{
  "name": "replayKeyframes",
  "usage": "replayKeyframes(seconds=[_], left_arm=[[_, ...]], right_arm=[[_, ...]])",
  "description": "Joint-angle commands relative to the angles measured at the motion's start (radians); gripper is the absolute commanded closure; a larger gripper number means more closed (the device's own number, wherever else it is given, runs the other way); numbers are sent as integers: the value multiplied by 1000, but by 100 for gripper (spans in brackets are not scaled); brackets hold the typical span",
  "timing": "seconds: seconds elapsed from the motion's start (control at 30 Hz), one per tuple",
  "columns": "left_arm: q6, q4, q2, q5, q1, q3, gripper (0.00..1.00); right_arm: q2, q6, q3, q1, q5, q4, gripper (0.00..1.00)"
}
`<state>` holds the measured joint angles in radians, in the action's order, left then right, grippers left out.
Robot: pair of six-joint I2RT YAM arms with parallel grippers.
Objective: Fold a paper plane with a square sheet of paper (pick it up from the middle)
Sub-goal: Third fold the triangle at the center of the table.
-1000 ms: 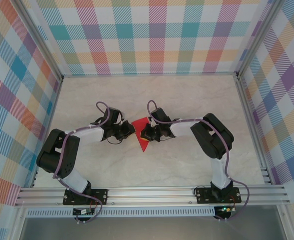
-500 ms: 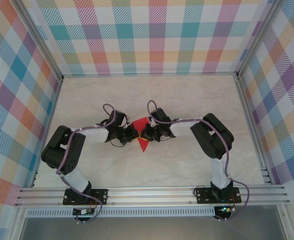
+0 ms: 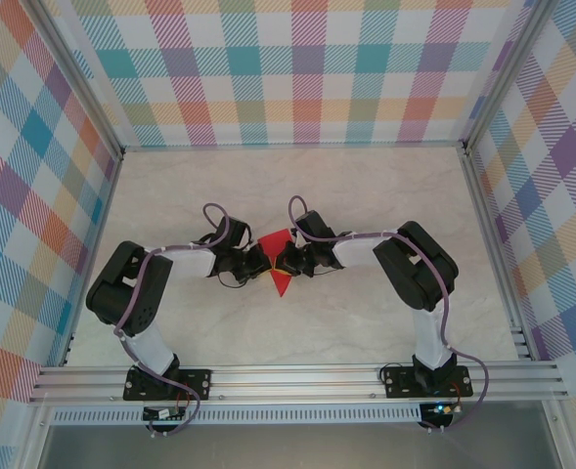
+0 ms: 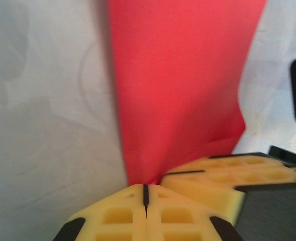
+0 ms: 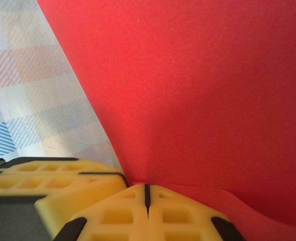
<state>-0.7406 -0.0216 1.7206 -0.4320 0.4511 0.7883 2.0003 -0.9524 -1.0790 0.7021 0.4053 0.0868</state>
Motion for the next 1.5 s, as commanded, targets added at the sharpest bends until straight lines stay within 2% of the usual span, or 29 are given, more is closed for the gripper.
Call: replayKeyframes(seconds=[0.0,0.53,0.77,1.27,1.47], left_arm=[[4,21,7,68,8,7,100],[-26,-28,-53,13,9,5,100],[-41,-51,-4,2,10,-6,100],[-11,-1,31,43,9,0,100],[10,22,44,56,9,-9,100]], right_arm=[[25,9,30,2,-52,-81,100],[26,7,33,3,-49,-78,100],[31,4,33,2,-46,-76,100],[11,-1,25,2,-41,-78,100],[-44,14,17,1,7,-44,100]])
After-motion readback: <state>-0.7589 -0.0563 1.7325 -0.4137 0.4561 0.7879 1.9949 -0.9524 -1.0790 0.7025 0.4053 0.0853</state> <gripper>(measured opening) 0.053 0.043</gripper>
